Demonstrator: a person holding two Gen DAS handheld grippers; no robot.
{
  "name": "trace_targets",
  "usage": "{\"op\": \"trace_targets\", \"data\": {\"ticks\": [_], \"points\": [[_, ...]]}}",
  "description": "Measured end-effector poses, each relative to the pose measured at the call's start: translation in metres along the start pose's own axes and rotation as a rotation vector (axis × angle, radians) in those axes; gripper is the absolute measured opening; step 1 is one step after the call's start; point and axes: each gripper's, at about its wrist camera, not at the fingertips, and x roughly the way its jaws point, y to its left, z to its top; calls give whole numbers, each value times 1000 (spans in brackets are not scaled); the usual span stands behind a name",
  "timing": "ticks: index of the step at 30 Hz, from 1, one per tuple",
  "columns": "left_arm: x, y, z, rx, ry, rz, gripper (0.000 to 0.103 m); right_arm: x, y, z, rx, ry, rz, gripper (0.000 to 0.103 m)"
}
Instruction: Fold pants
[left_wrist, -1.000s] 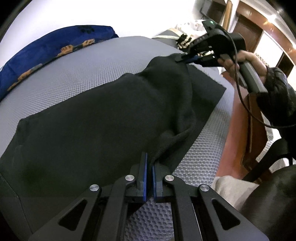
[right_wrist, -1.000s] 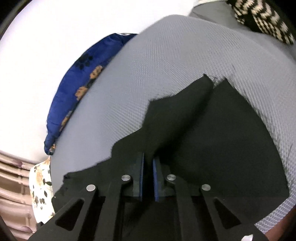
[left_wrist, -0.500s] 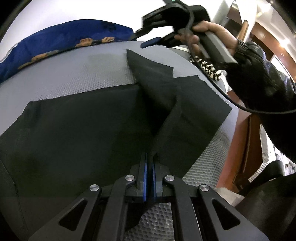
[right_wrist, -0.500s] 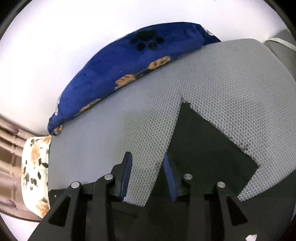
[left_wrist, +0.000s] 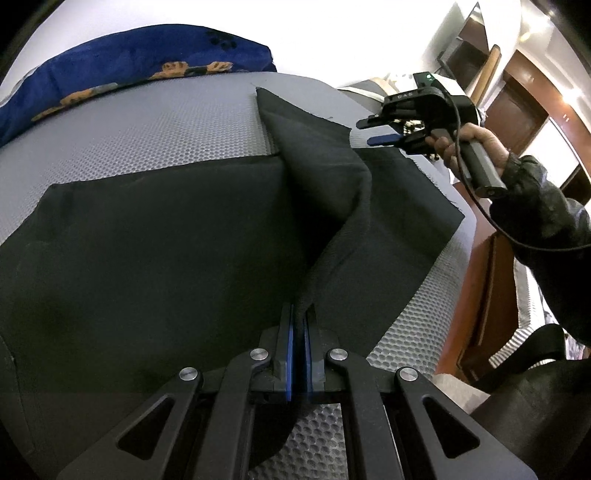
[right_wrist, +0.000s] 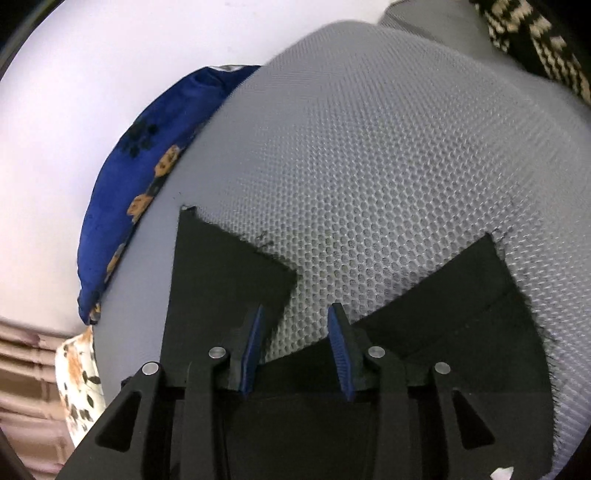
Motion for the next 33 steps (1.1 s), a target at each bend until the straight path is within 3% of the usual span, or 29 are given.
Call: {"op": "trace_targets", "data": {"ticks": [6,8,10,13,17,20,24,29,33], "points": [[1,0,0,-12,8,16,4,20,17,14,-41,-22,35,32],[2,-1,0,-13,11,20,5,27,24,17,-61,-8,21,8],[2,-1,0,-14,11,24,5,25,29,18,-84,-24,10,6],[0,-3,0,-11,10,28,5,1,40,16,-127,-85,5,4],[-1,-7,1,10,3,31,4,-64,49,7,-190,-203,-38,3],[-3,-14,2,43,-5,24,5,-121,35,-22,-207,-285,-135,3],[1,-26,2,104,6,36,6,-159,-14,-73,-150,-308,-272,3],[13,-38,-3,170,50,53,8,-136,-83,-120,-9,-206,-391,2],[18,-44,-10,204,75,65,8,-128,-93,-126,17,-212,-399,2]]}}
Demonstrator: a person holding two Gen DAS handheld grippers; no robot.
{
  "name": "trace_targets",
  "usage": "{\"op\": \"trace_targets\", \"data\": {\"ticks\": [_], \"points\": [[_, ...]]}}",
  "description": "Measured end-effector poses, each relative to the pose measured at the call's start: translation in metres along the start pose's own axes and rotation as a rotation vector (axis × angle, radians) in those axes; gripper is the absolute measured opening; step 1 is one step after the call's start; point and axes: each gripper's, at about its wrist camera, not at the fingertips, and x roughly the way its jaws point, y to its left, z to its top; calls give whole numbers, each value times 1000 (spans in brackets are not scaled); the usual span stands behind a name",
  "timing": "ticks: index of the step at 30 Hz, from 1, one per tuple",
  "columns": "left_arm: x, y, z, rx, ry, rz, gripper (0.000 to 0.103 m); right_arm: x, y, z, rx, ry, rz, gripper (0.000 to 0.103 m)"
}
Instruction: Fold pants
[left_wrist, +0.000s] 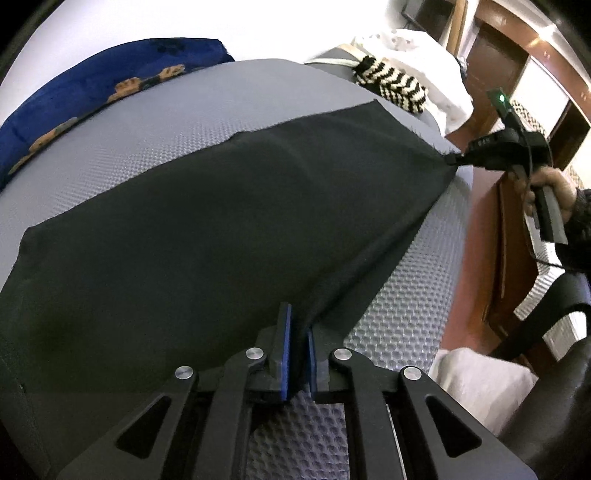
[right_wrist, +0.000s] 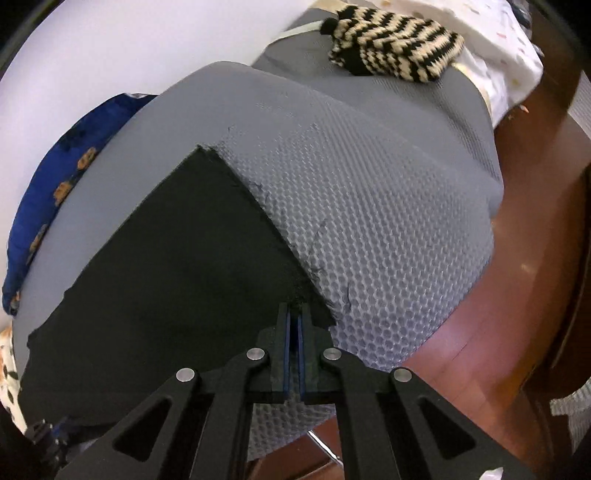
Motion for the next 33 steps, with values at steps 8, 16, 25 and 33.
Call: {"op": "trace_targets", "data": {"ticks": [8,16,25,33], "points": [[-1,-3,-1,-21,9,5,13,8,-4,0,-22,-17,-25,2],[-34,3,-2,-70,-64,-19,56,5,-21,5,27,-40,-89,35],[-72,75,-5,-283,-202,137,60,-20,71,33,-230,-36,137,36],[-96,139,-29,-461,-224,346,60,18,269,20,-622,157,456,36]]}}
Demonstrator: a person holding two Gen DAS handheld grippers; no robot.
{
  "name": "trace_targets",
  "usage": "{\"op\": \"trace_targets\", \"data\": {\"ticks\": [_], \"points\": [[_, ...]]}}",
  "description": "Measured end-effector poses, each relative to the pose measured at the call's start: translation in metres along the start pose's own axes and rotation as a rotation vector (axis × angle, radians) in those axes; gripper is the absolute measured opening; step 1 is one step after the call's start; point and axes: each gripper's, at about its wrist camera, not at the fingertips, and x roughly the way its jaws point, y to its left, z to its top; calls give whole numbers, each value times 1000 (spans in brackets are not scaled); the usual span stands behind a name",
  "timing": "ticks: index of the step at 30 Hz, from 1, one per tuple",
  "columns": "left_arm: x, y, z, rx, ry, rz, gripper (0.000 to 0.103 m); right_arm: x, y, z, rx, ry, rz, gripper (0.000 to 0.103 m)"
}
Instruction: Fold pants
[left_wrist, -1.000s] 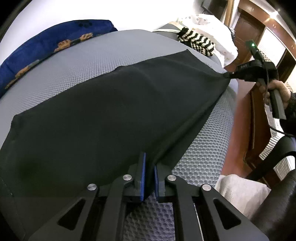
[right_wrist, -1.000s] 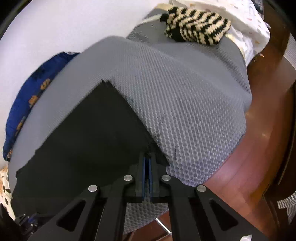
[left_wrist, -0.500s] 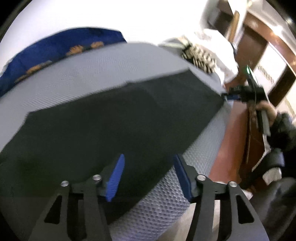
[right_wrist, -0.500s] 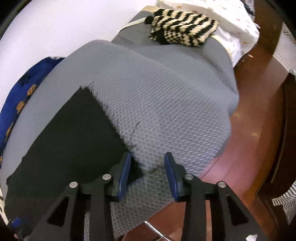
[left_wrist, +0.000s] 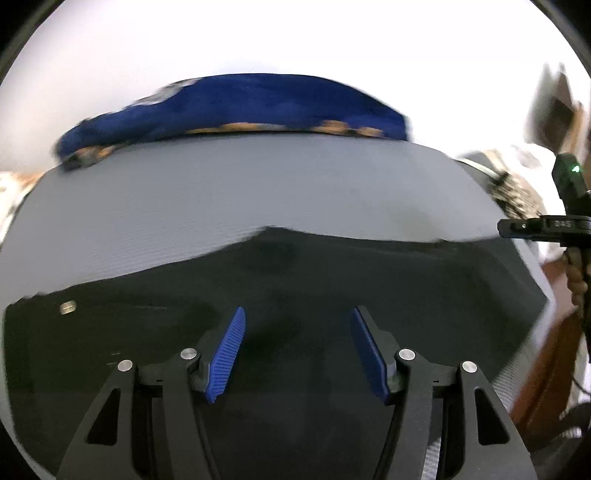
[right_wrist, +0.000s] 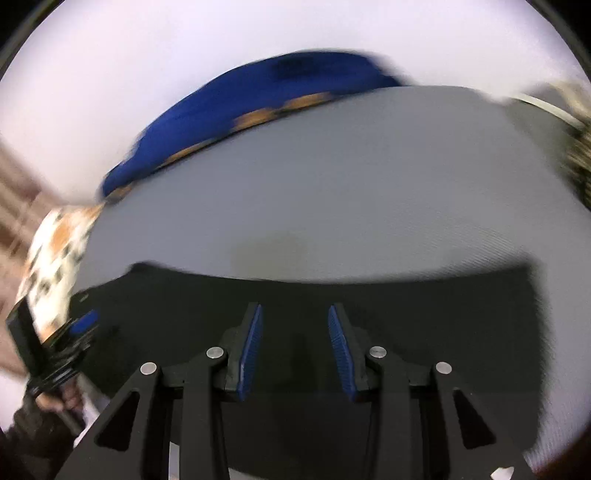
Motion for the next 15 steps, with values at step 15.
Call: {"op": "trace_targets", "data": {"ticks": [15], "points": [[-12,94,-23,-180,21,95,60,171,189,51,-353,335,305,36]]}}
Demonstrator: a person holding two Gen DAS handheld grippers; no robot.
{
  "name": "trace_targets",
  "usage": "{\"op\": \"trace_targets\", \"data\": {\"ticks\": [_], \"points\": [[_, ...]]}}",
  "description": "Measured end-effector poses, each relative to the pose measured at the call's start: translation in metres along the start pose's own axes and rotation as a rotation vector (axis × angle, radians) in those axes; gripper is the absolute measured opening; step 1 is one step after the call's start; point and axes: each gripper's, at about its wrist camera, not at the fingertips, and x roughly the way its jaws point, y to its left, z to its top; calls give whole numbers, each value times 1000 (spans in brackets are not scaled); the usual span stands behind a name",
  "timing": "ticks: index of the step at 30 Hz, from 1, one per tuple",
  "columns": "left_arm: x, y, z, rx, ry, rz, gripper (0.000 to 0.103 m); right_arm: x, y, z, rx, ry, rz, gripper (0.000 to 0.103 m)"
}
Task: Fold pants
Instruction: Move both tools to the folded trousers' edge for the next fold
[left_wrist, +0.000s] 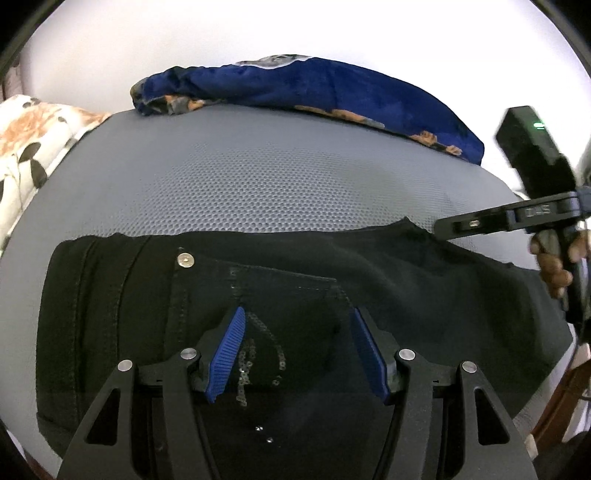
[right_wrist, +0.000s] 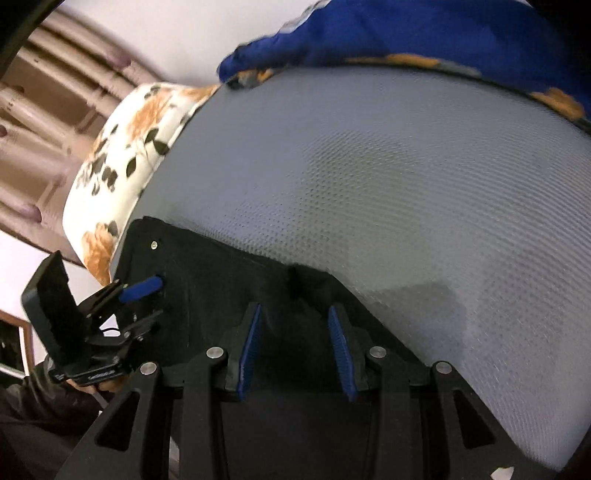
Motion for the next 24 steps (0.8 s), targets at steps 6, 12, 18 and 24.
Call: {"op": "trace_targets", "data": {"ticks": [6,12,18,24], "points": [[4,2,-1,14,2,-15,60,15,4,11,-26,10,34,10],[5,3,-5,23,-16,-26,61,18,14,22,-76,-54,-106,5],[4,-2,-3,36,-7,-10,61,22,9,25,-41,-68,-130,14],[-16,-29,19,86,-57,-56,61,-66,-5,-4,33,-212,-198,30]]}}
